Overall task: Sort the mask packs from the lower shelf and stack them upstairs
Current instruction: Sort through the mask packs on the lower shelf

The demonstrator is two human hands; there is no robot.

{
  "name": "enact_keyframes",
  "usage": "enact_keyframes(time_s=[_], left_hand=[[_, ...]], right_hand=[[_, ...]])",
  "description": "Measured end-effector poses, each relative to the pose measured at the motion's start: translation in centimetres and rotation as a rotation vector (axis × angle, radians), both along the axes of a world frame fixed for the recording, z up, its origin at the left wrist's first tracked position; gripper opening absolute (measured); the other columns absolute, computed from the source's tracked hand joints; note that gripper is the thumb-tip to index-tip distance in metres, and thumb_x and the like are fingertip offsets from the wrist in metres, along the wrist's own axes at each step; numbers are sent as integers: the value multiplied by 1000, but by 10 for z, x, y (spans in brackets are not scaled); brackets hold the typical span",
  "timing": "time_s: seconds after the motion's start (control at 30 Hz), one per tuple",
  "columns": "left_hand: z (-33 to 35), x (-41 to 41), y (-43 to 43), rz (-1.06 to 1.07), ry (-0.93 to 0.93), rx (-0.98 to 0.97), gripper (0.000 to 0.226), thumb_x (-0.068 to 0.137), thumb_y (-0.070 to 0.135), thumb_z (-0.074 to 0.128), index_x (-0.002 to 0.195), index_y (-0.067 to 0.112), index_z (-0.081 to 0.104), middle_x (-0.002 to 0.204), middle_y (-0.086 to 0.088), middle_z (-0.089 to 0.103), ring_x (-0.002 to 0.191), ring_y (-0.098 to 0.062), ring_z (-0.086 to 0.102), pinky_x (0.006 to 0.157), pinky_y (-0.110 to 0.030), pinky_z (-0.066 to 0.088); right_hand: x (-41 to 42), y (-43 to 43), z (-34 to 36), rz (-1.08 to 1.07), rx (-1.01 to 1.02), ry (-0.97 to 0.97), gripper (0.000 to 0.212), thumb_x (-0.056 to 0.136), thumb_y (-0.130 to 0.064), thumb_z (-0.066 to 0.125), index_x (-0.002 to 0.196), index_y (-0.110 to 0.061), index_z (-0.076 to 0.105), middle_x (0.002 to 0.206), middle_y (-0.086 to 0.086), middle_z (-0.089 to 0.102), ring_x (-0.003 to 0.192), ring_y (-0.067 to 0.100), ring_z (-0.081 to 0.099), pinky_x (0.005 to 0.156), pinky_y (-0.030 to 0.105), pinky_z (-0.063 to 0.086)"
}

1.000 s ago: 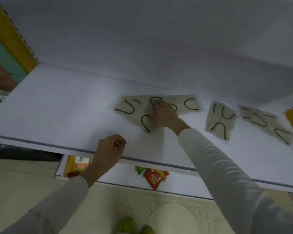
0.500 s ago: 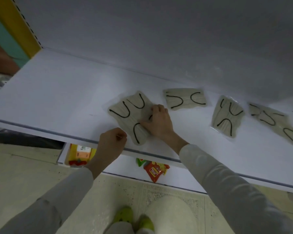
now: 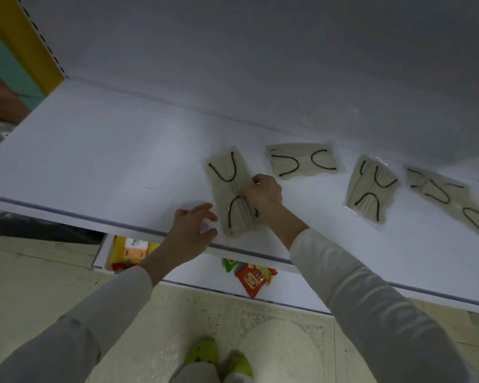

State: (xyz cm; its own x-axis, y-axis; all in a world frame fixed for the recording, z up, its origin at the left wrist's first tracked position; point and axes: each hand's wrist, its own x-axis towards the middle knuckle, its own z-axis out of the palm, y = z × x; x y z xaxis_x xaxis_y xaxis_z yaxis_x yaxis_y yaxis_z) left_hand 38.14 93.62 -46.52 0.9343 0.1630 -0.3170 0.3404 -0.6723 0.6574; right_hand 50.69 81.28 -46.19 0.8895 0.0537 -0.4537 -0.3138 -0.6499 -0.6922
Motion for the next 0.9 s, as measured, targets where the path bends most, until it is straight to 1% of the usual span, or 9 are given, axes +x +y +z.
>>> enact_keyframes(time_s=[0.1, 0.17, 0.23, 0.3, 0.43, 0.57, 0.67, 0.8, 0.9], left_hand=[[1, 1, -3, 382, -14, -332, 41, 86, 21, 66, 124, 13, 52, 123, -5, 54, 112, -24, 51, 92, -32, 41], [4, 3, -7, 600, -11, -649, 55, 81, 25, 72, 128, 12, 48, 119, -5, 57, 110, -23, 55, 98, -36, 44], [9, 5, -13, 658, -30, -946, 64, 72, 28, 79, 125, 8, 50, 111, -5, 60, 103, -21, 59, 97, -37, 46], [19, 10, -20, 560, -42, -1120, 58, 62, 32, 81, 110, 7, 60, 92, -4, 62, 86, -18, 60, 89, -35, 50], [40, 23, -31, 569, -47, -1157, 16, 65, 28, 75, 77, 19, 71, 77, -2, 63, 74, -21, 59, 75, -38, 52], [48, 33, -26, 538, 11, -1146, 26, 62, 36, 66, 81, 20, 70, 87, 0, 68, 65, -13, 60, 69, -29, 45], [46, 30, -32, 416, 80, -1140, 31, 55, 31, 77, 82, 17, 70, 84, -4, 62, 72, -21, 58, 76, -37, 45], [35, 18, -47, 425, -62, -1352, 10, 70, 7, 64, 78, 10, 66, 72, -3, 63, 64, -18, 62, 63, -28, 51], [32, 11, -47, 473, -104, -1377, 9, 76, 10, 60, 77, 10, 69, 75, -7, 63, 70, -22, 62, 58, -27, 51]], right_hand=[[-4, -13, 5, -288, 436, 104, 14, 81, 0, 65, 93, -7, 61, 90, 13, 65, 87, 30, 64, 83, 47, 56], [-10, -20, 7, -433, 717, 160, 27, 83, 7, 62, 110, 2, 59, 102, 19, 66, 97, 35, 64, 87, 46, 54], [-18, -26, 12, -490, 883, 187, 35, 84, 9, 60, 118, 4, 56, 111, 21, 65, 102, 36, 64, 86, 44, 55], [-26, -33, 20, -477, 976, 182, 37, 84, 10, 58, 120, 5, 55, 110, 21, 65, 97, 34, 65, 82, 40, 56], [-36, -48, 32, -407, 1058, 188, 39, 83, 14, 53, 121, 6, 55, 108, 20, 66, 94, 31, 65, 79, 36, 56], [-36, -70, 42, -355, 1070, 205, 39, 81, 18, 48, 118, 7, 54, 98, 19, 66, 87, 31, 65, 75, 36, 56], [-41, -71, 42, -356, 1090, 202, 42, 80, 16, 50, 121, 10, 52, 109, 26, 64, 96, 36, 64, 82, 41, 56], [-49, -55, 32, -488, 1112, 181, 44, 80, 14, 52, 124, 7, 53, 120, 27, 61, 100, 36, 63, 82, 41, 56], [-50, -46, 30, -483, 1083, 239, 41, 82, 13, 53, 123, 6, 55, 116, 24, 63, 96, 32, 64, 77, 37, 58]])
